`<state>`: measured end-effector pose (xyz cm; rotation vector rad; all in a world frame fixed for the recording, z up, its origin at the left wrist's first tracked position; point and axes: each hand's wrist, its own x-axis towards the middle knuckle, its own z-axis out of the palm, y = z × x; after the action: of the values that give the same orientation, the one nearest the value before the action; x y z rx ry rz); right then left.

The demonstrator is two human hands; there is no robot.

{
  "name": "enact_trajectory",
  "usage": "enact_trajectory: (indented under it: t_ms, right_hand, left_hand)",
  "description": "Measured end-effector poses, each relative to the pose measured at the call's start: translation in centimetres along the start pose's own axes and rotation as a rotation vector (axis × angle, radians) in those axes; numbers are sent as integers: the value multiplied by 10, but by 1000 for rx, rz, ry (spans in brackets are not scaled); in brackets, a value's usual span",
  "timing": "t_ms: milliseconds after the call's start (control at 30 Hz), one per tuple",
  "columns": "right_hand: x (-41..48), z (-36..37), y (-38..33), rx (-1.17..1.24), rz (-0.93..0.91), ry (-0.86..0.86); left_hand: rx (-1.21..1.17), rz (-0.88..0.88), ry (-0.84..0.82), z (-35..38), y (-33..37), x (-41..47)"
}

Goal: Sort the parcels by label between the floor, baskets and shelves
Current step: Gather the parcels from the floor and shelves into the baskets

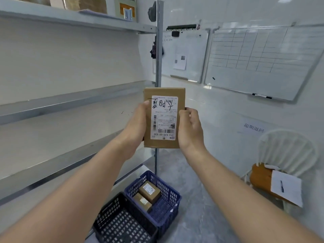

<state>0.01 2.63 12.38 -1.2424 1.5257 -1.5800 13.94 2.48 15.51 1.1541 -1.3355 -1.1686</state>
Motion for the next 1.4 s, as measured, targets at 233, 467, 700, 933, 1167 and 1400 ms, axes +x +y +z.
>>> enact_trajectory:
  t_ms: [233,467,700,933,1167,1400]
  right_hand:
    - [93,-2,57,-30,82,-15]
    - [212,38,116,-121,147,-54]
    - [316,64,148,-156,190,-98]
    - [410,72,207,-151,224,-201]
    - [499,78,295,-99,316,-448]
    - [523,89,356,-186,414,-706]
  left_hand:
    - [-6,-113,26,41,-41,96]
    - [-24,-233,34,52,-96,236]
    - [-39,-294,56,67,-124,340]
    - [-40,-345,158,99,-158,409]
    - [-103,-455,411,148,-213,461]
    - [-161,-628,656,169,-258,465]
